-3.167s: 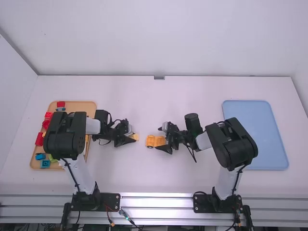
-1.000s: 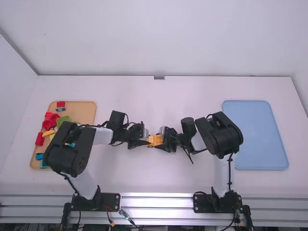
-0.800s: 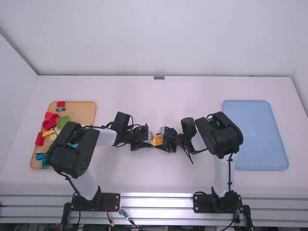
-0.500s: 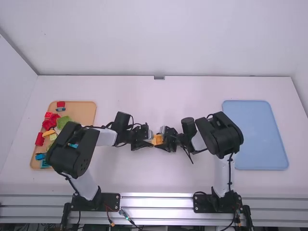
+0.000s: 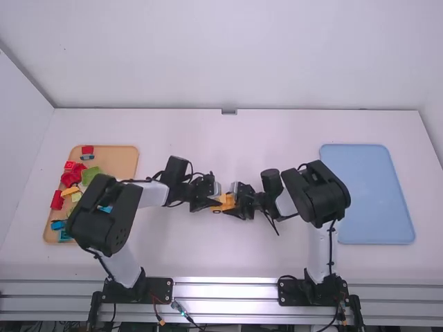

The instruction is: Assemble lego blocks to make yellow taxi

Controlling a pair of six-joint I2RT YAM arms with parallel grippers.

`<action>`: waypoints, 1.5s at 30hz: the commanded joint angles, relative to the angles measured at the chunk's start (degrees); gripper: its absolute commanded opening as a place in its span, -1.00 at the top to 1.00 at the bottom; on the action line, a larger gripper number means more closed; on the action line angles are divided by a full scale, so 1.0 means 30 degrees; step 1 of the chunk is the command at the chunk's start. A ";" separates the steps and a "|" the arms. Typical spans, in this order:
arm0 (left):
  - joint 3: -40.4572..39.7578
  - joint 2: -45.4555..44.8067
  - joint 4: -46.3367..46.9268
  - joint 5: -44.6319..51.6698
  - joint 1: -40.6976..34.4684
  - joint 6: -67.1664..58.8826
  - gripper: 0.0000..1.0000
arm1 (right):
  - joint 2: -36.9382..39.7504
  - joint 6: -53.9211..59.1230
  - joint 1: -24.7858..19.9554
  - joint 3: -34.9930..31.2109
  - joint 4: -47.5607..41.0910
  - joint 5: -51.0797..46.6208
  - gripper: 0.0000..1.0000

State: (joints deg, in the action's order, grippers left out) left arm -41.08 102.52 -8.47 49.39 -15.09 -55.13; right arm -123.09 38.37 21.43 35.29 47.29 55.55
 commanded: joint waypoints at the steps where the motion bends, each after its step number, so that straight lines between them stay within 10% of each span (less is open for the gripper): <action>1: -0.0342 -0.0393 0.0780 0.0073 0.0146 -0.0721 0.88 | -0.0444 -0.0291 0.0124 -0.0357 -0.0539 -0.0466 0.05; 35: 0.1035 -0.0342 0.0342 -0.1865 0.0051 -0.0561 0.88 | -0.0444 -0.0801 0.0066 -0.0306 -0.0401 -0.0532 0.04; 45: 0.1035 -0.0342 0.0444 -0.1763 0.0051 -0.0546 0.33 | -0.0444 -0.0794 -0.0036 -0.0168 -0.0481 -0.0481 0.04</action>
State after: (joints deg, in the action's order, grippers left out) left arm -39.09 101.97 -8.21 46.19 -15.11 -56.82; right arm -123.09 37.69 21.47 35.29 47.18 55.86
